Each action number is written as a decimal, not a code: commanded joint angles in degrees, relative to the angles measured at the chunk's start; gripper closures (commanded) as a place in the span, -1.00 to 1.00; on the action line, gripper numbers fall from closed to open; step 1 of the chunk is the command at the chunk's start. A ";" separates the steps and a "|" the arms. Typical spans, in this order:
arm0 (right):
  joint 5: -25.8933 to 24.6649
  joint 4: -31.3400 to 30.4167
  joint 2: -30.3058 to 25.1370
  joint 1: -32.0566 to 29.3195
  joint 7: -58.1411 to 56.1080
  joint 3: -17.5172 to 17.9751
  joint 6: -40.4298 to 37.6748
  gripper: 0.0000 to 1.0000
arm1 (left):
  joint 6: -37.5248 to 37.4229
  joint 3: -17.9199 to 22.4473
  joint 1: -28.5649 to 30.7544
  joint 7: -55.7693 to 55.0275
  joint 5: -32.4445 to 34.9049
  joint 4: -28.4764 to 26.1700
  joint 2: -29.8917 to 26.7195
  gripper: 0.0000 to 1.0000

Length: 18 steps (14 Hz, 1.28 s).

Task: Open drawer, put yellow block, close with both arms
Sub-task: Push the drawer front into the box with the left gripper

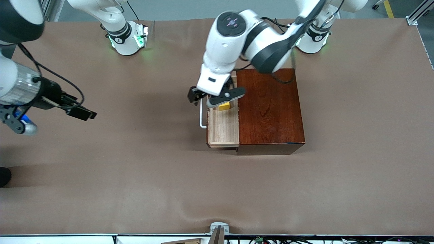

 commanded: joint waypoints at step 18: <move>-9.07 -23.54 -19.70 -9.28 -41.93 1.14 8.60 -1.00 | 8.67 17.52 -18.46 -27.32 0.58 6.90 18.38 -1.00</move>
